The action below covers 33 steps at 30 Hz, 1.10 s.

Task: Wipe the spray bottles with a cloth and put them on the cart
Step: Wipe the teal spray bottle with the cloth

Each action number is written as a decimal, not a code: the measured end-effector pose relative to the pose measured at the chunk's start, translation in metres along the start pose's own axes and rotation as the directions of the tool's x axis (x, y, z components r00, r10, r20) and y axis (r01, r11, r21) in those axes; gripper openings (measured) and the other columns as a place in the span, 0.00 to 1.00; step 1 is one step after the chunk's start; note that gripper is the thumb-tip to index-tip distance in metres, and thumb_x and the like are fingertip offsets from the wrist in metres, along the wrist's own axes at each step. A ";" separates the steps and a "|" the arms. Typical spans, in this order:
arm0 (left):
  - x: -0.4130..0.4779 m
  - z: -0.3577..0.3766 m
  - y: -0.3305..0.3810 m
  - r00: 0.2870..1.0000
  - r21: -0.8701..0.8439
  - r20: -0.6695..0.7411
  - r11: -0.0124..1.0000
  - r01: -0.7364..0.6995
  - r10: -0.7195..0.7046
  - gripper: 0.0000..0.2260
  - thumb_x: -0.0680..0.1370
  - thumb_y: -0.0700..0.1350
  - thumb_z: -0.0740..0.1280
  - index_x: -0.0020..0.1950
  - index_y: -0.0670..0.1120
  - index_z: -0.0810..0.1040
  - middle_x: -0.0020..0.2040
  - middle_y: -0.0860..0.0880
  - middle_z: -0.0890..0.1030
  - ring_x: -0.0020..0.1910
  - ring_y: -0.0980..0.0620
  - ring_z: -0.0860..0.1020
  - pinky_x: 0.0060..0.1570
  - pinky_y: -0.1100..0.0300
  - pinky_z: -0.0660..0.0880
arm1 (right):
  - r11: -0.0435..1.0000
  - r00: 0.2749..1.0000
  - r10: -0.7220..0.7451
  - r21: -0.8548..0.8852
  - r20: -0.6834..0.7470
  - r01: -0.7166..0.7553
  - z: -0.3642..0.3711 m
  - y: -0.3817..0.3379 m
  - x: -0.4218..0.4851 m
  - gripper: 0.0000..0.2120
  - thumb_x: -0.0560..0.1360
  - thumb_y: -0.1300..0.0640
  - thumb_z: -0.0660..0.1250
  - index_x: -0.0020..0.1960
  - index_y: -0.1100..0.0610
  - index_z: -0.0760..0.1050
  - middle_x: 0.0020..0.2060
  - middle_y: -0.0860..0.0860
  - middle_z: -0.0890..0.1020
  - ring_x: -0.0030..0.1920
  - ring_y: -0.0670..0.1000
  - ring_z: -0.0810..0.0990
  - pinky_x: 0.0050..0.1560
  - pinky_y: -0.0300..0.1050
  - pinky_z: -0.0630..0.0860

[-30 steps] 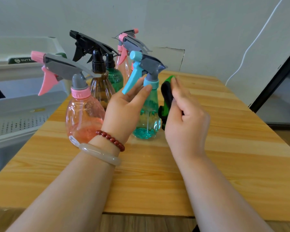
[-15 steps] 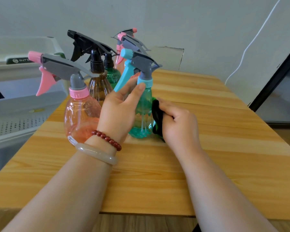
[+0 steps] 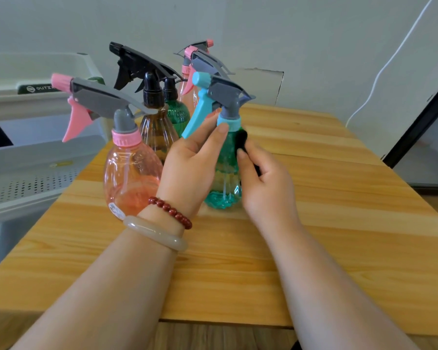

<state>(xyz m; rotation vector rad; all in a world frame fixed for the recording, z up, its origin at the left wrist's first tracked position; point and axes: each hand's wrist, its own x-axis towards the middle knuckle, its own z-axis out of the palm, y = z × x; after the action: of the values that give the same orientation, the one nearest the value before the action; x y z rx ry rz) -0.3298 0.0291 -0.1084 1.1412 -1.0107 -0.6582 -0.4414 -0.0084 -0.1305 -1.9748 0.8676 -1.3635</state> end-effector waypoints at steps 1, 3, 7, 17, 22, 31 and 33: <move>0.000 0.000 -0.001 1.000 0.016 0.011 1.000 -0.011 0.011 0.14 0.82 0.51 0.64 0.67 0.54 0.78 0.58 0.56 0.84 0.56 0.55 0.81 0.63 0.46 0.76 | 0.999 0.999 0.029 -0.021 0.020 -0.029 -0.002 0.003 0.000 0.16 0.82 0.62 0.60 0.62 0.44 0.77 0.49 0.36 0.81 0.47 0.32 0.77 0.46 0.25 0.69; 0.000 0.000 -0.001 0.999 0.035 0.028 0.998 -0.045 0.044 0.17 0.81 0.53 0.63 0.68 0.54 0.78 0.61 0.54 0.83 0.62 0.51 0.79 0.64 0.43 0.75 | 0.996 0.997 0.063 -0.074 0.046 -0.059 -0.006 0.006 0.001 0.17 0.82 0.62 0.60 0.61 0.41 0.77 0.44 0.34 0.81 0.45 0.34 0.78 0.44 0.25 0.69; -0.001 0.001 -0.002 0.998 0.006 0.010 0.998 -0.055 0.055 0.16 0.81 0.49 0.66 0.69 0.51 0.77 0.57 0.55 0.84 0.59 0.55 0.81 0.62 0.53 0.78 | 0.984 0.992 0.116 -0.129 -0.056 -0.123 -0.012 0.007 0.004 0.17 0.79 0.66 0.63 0.62 0.52 0.81 0.52 0.40 0.82 0.52 0.42 0.80 0.54 0.31 0.74; -0.003 -0.001 0.002 0.998 0.013 0.004 0.998 -0.063 0.063 0.16 0.81 0.45 0.66 0.69 0.50 0.78 0.59 0.56 0.83 0.56 0.64 0.80 0.62 0.60 0.76 | 0.983 0.992 -0.083 -0.172 -0.090 0.067 -0.008 -0.006 0.004 0.16 0.76 0.56 0.62 0.59 0.58 0.82 0.57 0.47 0.73 0.60 0.44 0.73 0.62 0.29 0.66; -0.003 -0.001 0.000 0.997 -0.009 0.011 0.997 -0.074 0.074 0.15 0.81 0.43 0.66 0.69 0.48 0.78 0.55 0.56 0.85 0.54 0.63 0.81 0.58 0.63 0.78 | 1.000 0.977 0.007 0.015 -0.214 -0.004 -0.007 -0.013 0.003 0.21 0.75 0.58 0.72 0.67 0.52 0.73 0.61 0.46 0.79 0.59 0.42 0.79 0.58 0.32 0.74; -0.003 -0.002 0.002 0.997 -0.045 0.032 0.997 -0.069 0.070 0.12 0.83 0.44 0.63 0.64 0.49 0.80 0.52 0.54 0.85 0.53 0.61 0.82 0.52 0.67 0.78 | 1.000 0.984 -0.012 0.026 -0.178 0.017 0.003 -0.019 0.002 0.16 0.77 0.52 0.66 0.65 0.50 0.77 0.56 0.38 0.78 0.62 0.36 0.75 0.64 0.32 0.69; -0.003 0.000 0.000 0.997 -0.038 0.049 0.998 -0.059 0.061 0.12 0.83 0.45 0.63 0.64 0.48 0.80 0.52 0.51 0.86 0.52 0.57 0.82 0.57 0.61 0.78 | 0.997 0.969 -0.066 0.011 -0.238 0.070 -0.001 -0.018 0.005 0.15 0.78 0.56 0.66 0.64 0.52 0.78 0.55 0.38 0.78 0.60 0.35 0.75 0.61 0.28 0.68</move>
<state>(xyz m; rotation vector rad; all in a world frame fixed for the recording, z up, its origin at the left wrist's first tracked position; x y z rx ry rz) -0.3309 0.0319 -0.1089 1.0628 -1.0670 -0.6572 -0.4380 -0.0011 -0.1131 -1.8673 0.8962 -1.6673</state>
